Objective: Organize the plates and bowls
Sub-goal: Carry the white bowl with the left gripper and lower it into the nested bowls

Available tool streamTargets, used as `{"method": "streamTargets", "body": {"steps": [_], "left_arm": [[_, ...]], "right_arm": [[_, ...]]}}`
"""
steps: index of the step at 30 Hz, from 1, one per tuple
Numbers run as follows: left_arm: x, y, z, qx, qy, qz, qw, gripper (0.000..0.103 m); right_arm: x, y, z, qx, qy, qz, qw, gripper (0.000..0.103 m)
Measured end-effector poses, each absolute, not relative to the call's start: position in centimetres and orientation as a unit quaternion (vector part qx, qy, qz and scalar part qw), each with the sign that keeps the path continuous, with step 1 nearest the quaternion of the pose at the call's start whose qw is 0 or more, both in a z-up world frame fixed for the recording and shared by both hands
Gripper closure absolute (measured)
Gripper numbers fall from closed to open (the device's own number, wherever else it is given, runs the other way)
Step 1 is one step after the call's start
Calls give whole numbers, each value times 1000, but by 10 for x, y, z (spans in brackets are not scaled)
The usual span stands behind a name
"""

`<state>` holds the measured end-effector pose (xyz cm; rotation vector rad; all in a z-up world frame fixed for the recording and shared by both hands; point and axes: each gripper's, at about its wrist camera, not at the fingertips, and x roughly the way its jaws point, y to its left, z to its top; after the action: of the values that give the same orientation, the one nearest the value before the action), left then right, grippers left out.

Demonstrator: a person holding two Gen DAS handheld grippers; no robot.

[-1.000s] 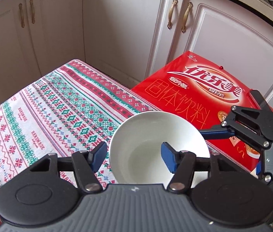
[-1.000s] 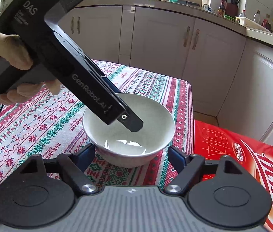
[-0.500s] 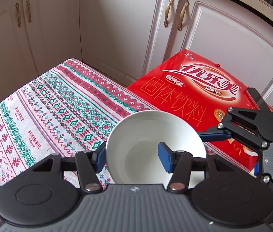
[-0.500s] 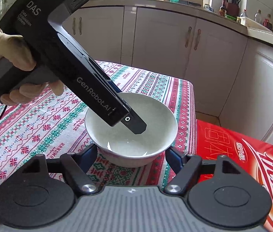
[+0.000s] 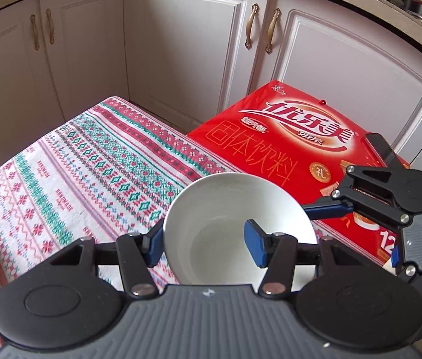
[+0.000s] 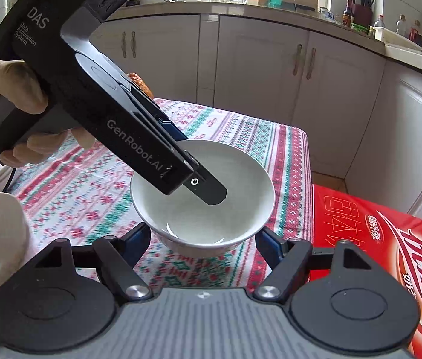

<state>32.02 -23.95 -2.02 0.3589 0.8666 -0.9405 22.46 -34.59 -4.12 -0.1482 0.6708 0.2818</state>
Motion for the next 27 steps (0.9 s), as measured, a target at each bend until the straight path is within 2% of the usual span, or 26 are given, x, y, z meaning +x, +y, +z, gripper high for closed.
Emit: {"method": "streamTargets", "body": {"steps": [27], "left_arm": [[217,-169,28,148,364,-408,824,49]], "right_arm": [[129,-294,8,-93,305,192,928,22]]}}
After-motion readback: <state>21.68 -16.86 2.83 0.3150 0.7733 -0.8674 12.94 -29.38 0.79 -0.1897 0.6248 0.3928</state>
